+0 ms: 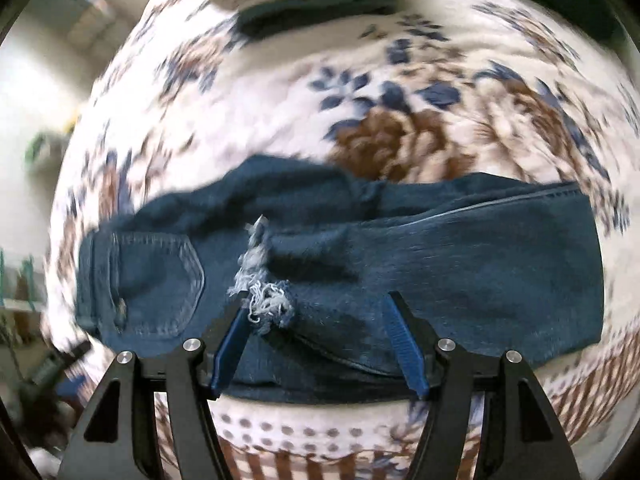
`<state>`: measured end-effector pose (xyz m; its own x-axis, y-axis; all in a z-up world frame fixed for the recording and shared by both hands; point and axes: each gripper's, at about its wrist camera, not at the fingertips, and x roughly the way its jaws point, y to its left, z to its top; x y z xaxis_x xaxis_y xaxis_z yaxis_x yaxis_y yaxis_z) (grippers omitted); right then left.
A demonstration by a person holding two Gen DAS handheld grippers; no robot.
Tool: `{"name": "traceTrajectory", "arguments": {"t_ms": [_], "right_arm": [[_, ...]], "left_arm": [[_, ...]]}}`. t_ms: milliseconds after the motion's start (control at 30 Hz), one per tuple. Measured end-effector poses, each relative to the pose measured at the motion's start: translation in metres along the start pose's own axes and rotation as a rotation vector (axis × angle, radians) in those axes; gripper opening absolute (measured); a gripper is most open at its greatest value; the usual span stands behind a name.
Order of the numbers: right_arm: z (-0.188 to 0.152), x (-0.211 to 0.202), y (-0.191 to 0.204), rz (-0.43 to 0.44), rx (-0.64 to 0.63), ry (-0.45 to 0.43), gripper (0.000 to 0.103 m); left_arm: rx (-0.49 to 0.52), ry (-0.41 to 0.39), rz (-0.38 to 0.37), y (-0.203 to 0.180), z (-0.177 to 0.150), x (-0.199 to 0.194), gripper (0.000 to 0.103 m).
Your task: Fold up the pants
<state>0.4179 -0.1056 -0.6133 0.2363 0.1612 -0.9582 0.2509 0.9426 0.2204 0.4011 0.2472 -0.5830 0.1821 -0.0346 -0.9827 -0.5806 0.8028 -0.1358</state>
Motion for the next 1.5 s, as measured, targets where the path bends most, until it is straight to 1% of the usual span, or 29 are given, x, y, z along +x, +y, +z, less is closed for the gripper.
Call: {"name": "traceTrajectory", "arguments": {"t_ms": [67,100,133,167,200,233,267,300,367,400,433,467,533,633,700,767,833,867,900,967,1000,1067,1167,1233,1267,1367,1400,1433,1500], "right_arm": [[0.006,0.005,-0.012,0.018,0.04,0.0,0.069],[0.007,0.018,-0.014,0.034,0.047,0.039,0.069],[0.011,0.03,-0.016,0.073,0.069,0.085,0.069],[0.009,0.049,-0.016,0.173,0.1,0.171,0.069],[0.007,0.063,-0.011,0.221,0.092,0.242,0.069],[0.005,0.07,-0.002,0.215,0.056,0.272,0.07],[0.003,0.069,0.004,0.218,0.029,0.271,0.07],[0.003,0.066,0.011,0.25,0.002,0.266,0.07],[0.004,0.055,0.013,0.328,0.016,0.258,0.07],[0.006,0.048,0.01,0.344,0.033,0.238,0.07],[0.009,0.038,0.006,0.327,0.044,0.202,0.07],[0.011,0.031,0.002,0.281,0.041,0.175,0.07],[0.016,0.026,-0.013,0.132,0.06,0.13,0.07],[0.027,0.043,-0.028,0.113,0.086,0.15,0.07],[0.032,0.067,-0.024,0.089,0.007,0.194,0.07],[0.03,0.09,-0.014,0.016,-0.097,0.237,0.071],[0.029,0.093,-0.002,-0.035,-0.164,0.237,0.074],[0.028,0.092,0.002,-0.048,-0.183,0.234,0.075],[0.027,0.09,0.002,-0.051,-0.194,0.229,0.076],[0.026,0.088,0.0,-0.024,-0.184,0.224,0.076],[0.025,0.086,-0.005,-0.007,-0.171,0.221,0.076],[0.025,0.083,-0.011,0.021,-0.146,0.222,0.076],[0.024,0.079,-0.019,0.036,-0.127,0.227,0.076],[0.024,0.075,-0.021,0.034,-0.133,0.229,0.076],[0.023,0.074,-0.022,0.034,-0.138,0.229,0.076],[0.018,0.076,-0.019,0.019,-0.162,0.225,0.076],[0.017,0.077,-0.017,0.007,-0.173,0.223,0.076],[0.017,0.078,-0.016,-0.003,-0.18,0.222,0.076],[0.013,0.079,-0.006,-0.021,-0.188,0.218,0.076]], "left_arm": [[-0.031,0.005,-0.041,0.002,0.002,0.005,0.097],[-0.048,0.015,-0.055,0.002,0.003,0.009,0.097],[-0.067,0.03,-0.067,0.003,0.004,0.015,0.097],[-0.077,0.038,-0.076,0.003,0.004,0.018,0.097],[-0.086,0.048,-0.083,0.003,0.004,0.022,0.097],[-0.09,0.056,-0.085,0.003,0.004,0.024,0.097],[-0.092,0.06,-0.088,0.002,0.003,0.027,0.097],[-0.092,0.062,-0.091,0.001,0.003,0.028,0.097],[-0.083,0.061,-0.093,-0.001,0.003,0.03,0.097],[-0.077,0.061,-0.096,-0.002,0.003,0.031,0.097],[-0.073,0.062,-0.099,-0.004,0.003,0.032,0.097],[-0.072,0.065,-0.106,-0.007,0.003,0.034,0.097],[-0.074,0.074,-0.129,-0.01,0.003,0.038,0.097],[-0.09,0.083,-0.166,-0.018,0.004,0.043,0.097],[-0.108,0.087,-0.197,-0.021,0.005,0.048,0.097],[-0.132,0.098,-0.219,-0.022,0.006,0.054,0.097],[-0.192,0.108,-0.279,-0.017,0.004,0.059,0.095],[-0.25,0.115,-0.351,-0.01,0.001,0.061,0.095],[-0.342,0.125,-0.461,0.0,-0.007,0.063,0.095],[-0.458,0.125,-0.59,0.015,-0.022,0.065,0.095],[-0.479,0.118,-0.614,0.02,-0.027,0.067,0.095],[-0.495,0.094,-0.619,0.025,-0.028,0.071,0.095],[-0.518,0.043,-0.641,0.02,-0.011,0.075,0.095],[-0.489,-0.018,-0.628,0.012,0.005,0.07,0.088],[-0.454,-0.028,-0.592,0.004,0.016,0.068,0.084],[-0.377,-0.047,-0.562,-0.01,0.027,0.067,0.059],[-0.346,-0.059,-0.556,-0.013,0.029,0.066,0.048],[-0.323,-0.065,-0.56,-0.015,0.03,0.065,0.042],[-0.277,-0.071,-0.531,-0.02,0.031,0.059,0.037]]}}
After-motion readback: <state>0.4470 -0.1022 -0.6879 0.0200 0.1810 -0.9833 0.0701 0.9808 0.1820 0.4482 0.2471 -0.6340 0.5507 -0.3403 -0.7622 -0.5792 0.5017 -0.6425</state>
